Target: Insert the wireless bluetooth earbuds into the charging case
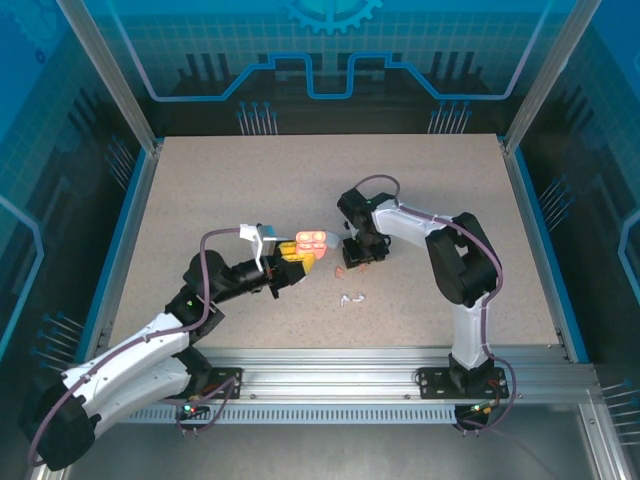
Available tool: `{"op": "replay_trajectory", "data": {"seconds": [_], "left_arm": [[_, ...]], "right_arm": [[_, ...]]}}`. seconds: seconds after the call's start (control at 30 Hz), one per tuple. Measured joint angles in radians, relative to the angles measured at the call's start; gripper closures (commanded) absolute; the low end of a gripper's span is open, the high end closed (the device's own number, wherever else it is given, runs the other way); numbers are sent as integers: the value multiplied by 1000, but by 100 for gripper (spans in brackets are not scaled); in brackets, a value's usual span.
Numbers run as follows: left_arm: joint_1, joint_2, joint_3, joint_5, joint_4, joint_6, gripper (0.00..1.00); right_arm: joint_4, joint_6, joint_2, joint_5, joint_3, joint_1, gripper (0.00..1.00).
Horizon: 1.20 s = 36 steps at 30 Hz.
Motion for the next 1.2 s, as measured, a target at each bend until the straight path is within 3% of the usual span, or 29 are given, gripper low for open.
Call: {"op": "replay_trajectory", "data": {"seconds": [1.2], "left_arm": [[0,-8,-2,-8,-10,0,100]], "right_arm": [[-16,-37,15,62,11,25,77]]}}
